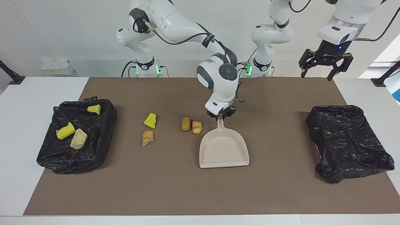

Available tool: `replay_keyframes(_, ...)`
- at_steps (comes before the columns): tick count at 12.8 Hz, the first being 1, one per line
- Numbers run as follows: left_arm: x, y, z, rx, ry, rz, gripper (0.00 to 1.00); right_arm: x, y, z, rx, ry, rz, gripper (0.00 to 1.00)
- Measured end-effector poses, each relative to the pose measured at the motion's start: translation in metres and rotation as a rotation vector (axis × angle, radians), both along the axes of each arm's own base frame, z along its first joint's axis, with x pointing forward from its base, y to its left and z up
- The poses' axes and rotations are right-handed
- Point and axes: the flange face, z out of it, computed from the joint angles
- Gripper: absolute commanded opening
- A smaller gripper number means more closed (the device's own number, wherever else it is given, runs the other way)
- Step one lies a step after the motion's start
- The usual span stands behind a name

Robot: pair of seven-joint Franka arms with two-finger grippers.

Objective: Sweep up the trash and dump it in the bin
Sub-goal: 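Reach the left gripper to the dustpan handle and grasp it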

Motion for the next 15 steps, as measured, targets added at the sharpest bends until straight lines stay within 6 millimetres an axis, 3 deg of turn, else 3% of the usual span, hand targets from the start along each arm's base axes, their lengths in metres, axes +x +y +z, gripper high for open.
replay_keyframes(4, 0.005, -0.005, -0.009, 0.0, 0.014, -0.008, 1.0, -0.006, -0.004, 0.03, 0.009, -0.01, 0.0, 1.0)
replay_keyframes(7, 0.025, -0.038, -0.035, -0.008, 0.013, -0.044, 1.0, -0.026, -0.009, 0.044, -0.036, 0.05, 0.02, 1.0)
replay_keyframes(11, 0.049, -0.103, -0.088, -0.029, 0.021, -0.024, 1.0, -0.098, 0.009, 0.035, -0.069, 0.141, 0.068, 1.0)
replay_keyframes(15, 0.058, -0.158, -0.145, -0.041, 0.046, 0.009, 1.0, -0.196, 0.022, 0.019, -0.101, 0.157, 0.049, 1.0)
